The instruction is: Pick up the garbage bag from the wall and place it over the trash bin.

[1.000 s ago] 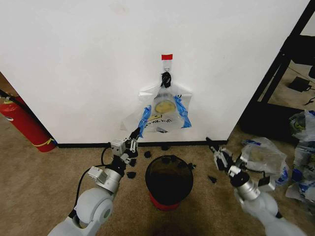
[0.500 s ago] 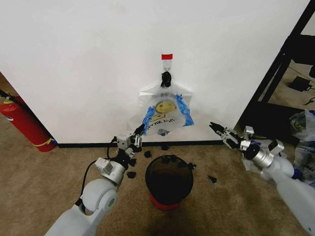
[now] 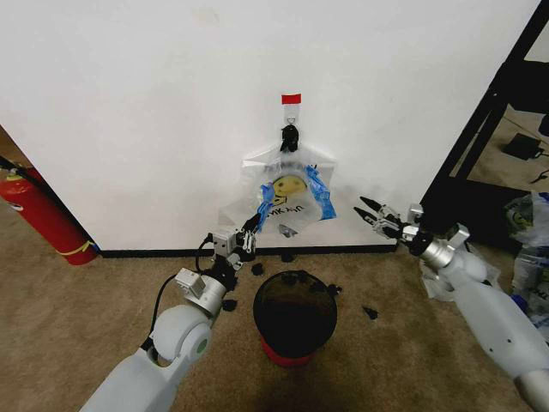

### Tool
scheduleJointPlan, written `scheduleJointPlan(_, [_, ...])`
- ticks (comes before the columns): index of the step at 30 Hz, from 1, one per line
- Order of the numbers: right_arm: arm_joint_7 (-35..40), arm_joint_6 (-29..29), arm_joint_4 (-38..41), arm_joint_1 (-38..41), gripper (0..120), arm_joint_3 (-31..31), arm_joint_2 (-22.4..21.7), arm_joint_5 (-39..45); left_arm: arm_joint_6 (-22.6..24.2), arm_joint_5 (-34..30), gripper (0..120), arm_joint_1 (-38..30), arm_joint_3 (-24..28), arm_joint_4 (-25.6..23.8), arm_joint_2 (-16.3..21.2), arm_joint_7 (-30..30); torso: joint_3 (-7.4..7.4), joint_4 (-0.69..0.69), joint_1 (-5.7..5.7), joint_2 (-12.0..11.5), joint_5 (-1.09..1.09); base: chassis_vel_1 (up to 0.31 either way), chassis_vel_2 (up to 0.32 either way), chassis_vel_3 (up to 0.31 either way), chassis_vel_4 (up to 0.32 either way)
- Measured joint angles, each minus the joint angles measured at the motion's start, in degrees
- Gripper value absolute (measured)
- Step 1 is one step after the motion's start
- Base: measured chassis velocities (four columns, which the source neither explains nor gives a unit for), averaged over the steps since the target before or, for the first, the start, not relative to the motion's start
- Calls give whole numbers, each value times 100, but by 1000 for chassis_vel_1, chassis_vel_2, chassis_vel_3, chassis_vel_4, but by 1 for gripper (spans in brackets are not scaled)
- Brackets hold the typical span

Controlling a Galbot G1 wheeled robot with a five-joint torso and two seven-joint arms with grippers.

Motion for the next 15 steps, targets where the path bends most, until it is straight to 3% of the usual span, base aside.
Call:
scheduleJointPlan(4, [-22,9,-260,209,55,-122,146,-119,6,-22,0,60,-51,-93,77,4,0,1,0,0,0,0,0,0,0])
scheduleJointPlan(10, [-102,14,-606,444,43,-247,380,-280,31,-40,0,143,-105,-204,141,-5,0,0,-1,0,0,0,0,0,0])
scheduleJointPlan(15, [-211,-35,-830,591,39,-267,550,-424,44,-53,0,179,-143,-259,204,-8,0,1,-1,0,1,0,0,0,0])
